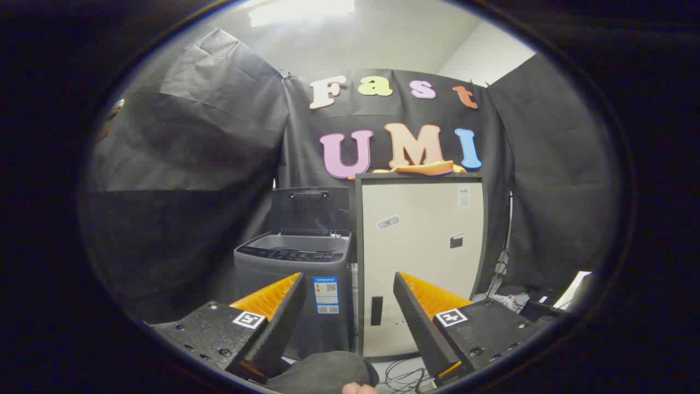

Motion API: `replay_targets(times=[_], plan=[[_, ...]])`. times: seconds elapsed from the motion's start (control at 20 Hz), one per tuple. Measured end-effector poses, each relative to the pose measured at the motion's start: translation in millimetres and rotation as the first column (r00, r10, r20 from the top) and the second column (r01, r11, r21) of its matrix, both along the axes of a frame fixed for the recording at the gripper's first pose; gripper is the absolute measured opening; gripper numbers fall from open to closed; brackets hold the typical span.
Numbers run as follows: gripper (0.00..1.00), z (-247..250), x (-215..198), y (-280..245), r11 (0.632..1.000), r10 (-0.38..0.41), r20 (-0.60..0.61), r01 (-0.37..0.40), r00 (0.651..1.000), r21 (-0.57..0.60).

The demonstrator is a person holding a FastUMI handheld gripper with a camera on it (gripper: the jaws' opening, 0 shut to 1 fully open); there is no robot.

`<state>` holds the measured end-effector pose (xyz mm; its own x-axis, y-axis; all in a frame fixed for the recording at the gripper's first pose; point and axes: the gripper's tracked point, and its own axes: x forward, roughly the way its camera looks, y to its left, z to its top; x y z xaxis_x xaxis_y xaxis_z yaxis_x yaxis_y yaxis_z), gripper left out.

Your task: Put the clothes into the washing machine and then close the washing machine lid.

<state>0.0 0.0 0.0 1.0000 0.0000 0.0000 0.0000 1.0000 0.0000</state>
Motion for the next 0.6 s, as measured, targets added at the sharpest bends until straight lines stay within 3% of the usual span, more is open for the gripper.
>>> replay_targets(times=[0.6], plan=[[0.98,0.1,-0.5,1.9,1.000,0.000,0.002,0.000,1.000,0.007]])
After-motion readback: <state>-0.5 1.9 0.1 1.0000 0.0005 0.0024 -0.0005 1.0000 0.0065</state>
